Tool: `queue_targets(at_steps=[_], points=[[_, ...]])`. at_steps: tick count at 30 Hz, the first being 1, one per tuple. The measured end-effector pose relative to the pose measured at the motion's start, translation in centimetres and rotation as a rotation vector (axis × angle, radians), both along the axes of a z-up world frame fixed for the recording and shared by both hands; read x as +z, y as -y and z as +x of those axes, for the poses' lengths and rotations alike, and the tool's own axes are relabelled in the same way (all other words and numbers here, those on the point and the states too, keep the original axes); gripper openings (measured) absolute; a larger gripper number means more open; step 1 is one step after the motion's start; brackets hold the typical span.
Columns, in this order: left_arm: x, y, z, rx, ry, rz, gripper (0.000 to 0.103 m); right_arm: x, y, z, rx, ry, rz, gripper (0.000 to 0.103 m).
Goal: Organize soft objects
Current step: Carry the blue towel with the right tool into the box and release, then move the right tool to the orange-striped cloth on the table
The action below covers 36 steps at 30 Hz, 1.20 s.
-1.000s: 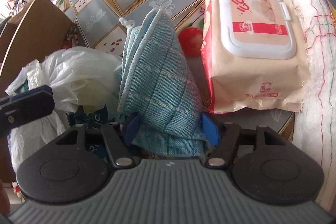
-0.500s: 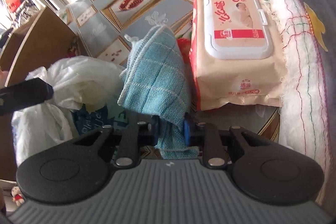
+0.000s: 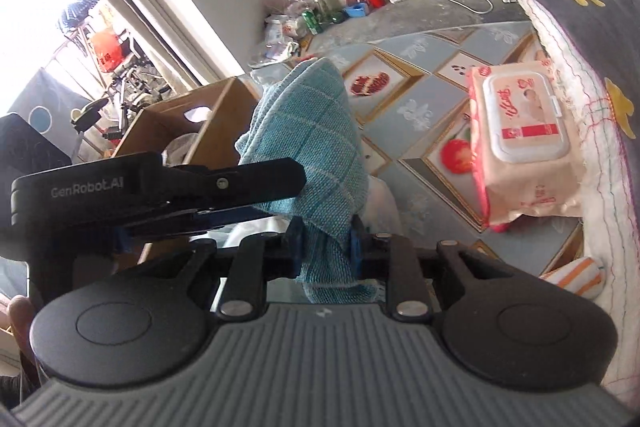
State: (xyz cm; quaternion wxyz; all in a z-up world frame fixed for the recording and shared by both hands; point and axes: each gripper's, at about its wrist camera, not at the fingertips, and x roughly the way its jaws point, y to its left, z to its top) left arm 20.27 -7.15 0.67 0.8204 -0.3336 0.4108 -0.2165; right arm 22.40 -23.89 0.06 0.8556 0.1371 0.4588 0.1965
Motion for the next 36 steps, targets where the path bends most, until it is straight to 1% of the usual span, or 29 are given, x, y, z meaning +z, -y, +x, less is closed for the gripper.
queue_targets(at_steps=[2,4,8,10,12,14,16,18,21,25,27,30,32,35,36], points=[[1.3,-1.7,-1.1,0.038,0.033,0.002,0.043,1.2,-1.9,-0.4,0.026,0.026,0.021,0.02],[2.8,-3.7,-2.4,0.086,0.073,0.025,0.041,2.4,-4.0,-0.6,0.06,0.045,0.042,0.02],[5.0,-8.1,-4.5,0.194,0.121,0.089,0.04,3.9,-9.8,-0.3,0.135,0.06,0.084,0.02],[5.6,-10.8,-5.3,0.251,0.127,0.12,0.04,4.2,-13.0,0.1,0.169,0.053,0.1,0.02],[5.7,-13.5,-5.7,0.306,0.106,0.141,0.04,3.9,-16.3,0.7,0.197,0.03,0.115,0.02],[5.3,-16.4,-5.7,0.353,0.055,0.166,0.042,2.9,-19.6,1.8,0.218,-0.022,0.132,0.02],[4.4,-19.3,-5.5,0.403,-0.011,0.161,0.045,1.3,-22.7,3.2,0.225,-0.085,0.136,0.02],[3.3,-21.7,-5.4,0.446,-0.05,0.178,0.046,-0.6,-25.6,4.4,0.219,-0.148,0.126,0.02],[2.4,-24.4,-5.7,0.496,-0.077,0.242,0.047,-3.3,-28.9,5.9,0.189,-0.232,0.115,0.02],[1.7,-27.2,-6.5,0.54,-0.101,0.251,0.047,-7.0,-32.0,7.4,0.128,-0.317,0.085,0.021],[1.6,-28.4,-6.9,0.561,-0.103,0.253,0.047,-8.6,-33.0,7.8,0.107,-0.335,0.07,0.022],[1.4,-29.5,-7.2,0.578,-0.109,0.26,0.047,-10.3,-33.9,8.0,0.092,-0.379,0.063,0.028],[1.3,-30.0,-7.3,0.588,-0.112,0.257,0.048,-10.9,-34.1,7.9,0.092,-0.397,0.05,0.036],[1.2,-30.1,-7.4,0.586,-0.111,0.251,0.049,-11.2,-34.4,7.6,0.104,-0.412,0.069,0.045],[1.0,-30.0,-7.6,0.582,-0.109,0.251,0.05,-11.1,-34.3,7.7,0.107,-0.412,0.074,0.047]])
